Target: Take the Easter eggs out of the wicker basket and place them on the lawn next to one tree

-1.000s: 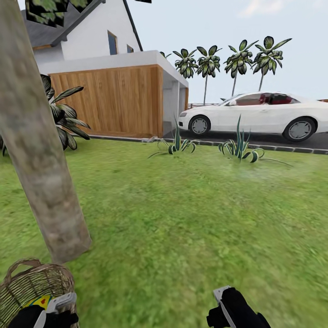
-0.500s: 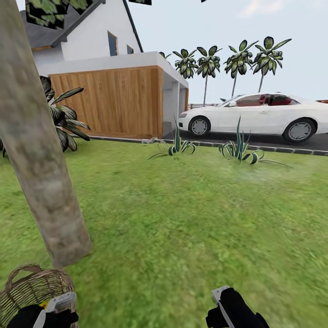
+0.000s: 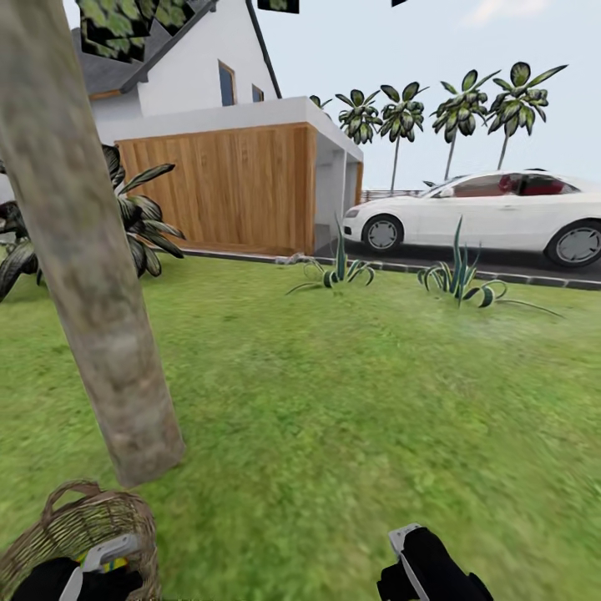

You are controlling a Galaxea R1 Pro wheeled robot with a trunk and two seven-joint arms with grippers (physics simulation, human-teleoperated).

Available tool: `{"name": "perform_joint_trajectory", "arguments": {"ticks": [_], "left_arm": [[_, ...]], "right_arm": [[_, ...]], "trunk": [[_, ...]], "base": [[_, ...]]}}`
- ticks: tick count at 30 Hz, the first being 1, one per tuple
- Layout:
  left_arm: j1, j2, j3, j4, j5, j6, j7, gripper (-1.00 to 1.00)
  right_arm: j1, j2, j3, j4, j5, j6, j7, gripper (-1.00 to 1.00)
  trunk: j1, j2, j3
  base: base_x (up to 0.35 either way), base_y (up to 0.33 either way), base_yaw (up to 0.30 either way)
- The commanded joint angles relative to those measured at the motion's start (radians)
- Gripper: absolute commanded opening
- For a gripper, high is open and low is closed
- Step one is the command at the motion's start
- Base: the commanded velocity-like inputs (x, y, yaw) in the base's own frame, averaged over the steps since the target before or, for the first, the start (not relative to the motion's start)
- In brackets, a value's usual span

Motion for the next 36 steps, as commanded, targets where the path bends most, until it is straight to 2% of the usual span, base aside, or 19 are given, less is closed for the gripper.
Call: {"name": "perform_joint_trajectory", "arguments": {"ticks": [1,10,36], "left_arm": [[-0.001,-0.001,0.002,-0.001,-0.001,0.005,-0.005,1.0],[-0.001,-0.002,0.001,-0.001,-0.001,0.005,-0.005,1.0],[-0.001,0.005,0.004,0.014,-0.004,0.006,-0.003,1.0]], "right_arm": [[0.0,0.0,0.001,-0.001,0.011,0.005,0.007,1.0],[0.0,0.0,0.001,-0.001,0.011,0.005,0.007,1.0],[0.0,0.0,-0.001,-0.003,0.01,0.005,0.008,1.0]], "trunk": [[-0.004,0.007,0.002],[-0.039,0.07,0.03],[-0.138,0.252,0.112]], "base": [[0.0,0.0,0.25],[0.0,0.0,0.245],[0.0,0.0,0.006]]}}
